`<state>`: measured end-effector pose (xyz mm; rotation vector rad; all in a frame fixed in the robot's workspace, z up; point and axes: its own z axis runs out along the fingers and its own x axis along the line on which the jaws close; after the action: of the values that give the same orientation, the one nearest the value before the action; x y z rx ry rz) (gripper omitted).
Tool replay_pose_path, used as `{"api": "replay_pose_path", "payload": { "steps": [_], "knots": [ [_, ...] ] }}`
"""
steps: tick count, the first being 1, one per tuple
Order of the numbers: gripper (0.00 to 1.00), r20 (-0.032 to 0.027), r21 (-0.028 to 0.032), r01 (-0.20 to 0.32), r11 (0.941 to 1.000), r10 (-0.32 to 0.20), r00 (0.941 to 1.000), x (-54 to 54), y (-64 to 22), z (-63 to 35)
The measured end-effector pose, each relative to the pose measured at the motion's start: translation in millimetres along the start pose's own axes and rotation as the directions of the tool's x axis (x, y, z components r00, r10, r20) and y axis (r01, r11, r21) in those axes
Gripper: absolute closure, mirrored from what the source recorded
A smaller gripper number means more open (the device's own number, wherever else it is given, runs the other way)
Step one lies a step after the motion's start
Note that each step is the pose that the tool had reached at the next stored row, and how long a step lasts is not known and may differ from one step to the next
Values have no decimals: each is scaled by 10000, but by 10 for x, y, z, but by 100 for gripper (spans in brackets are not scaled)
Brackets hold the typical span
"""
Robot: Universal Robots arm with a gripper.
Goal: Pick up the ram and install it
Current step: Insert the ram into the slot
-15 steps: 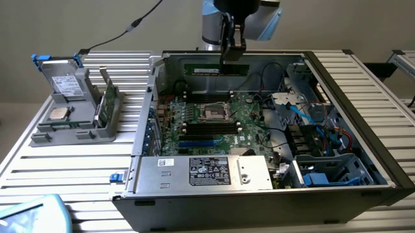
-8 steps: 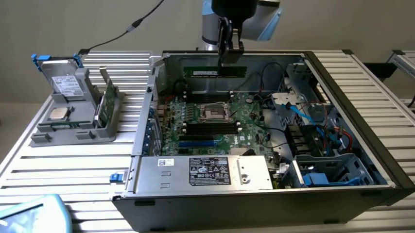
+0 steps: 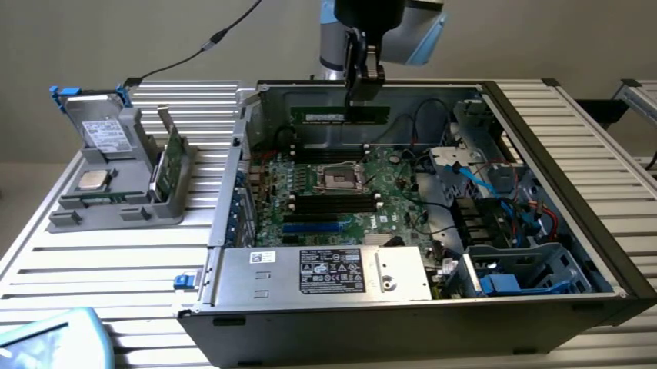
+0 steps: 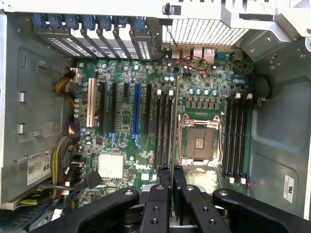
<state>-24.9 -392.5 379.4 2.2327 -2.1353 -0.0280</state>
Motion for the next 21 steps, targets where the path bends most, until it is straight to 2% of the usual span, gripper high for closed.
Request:
{"api": "replay_pose_path", "payload": {
  "steps": [12,21],
  "knots": [
    [86,1,0,0,10000,0,10000,0,-9,1],
    [86,5,1,1,10000,-1,10000,-4,-17,155]
  ]
}}
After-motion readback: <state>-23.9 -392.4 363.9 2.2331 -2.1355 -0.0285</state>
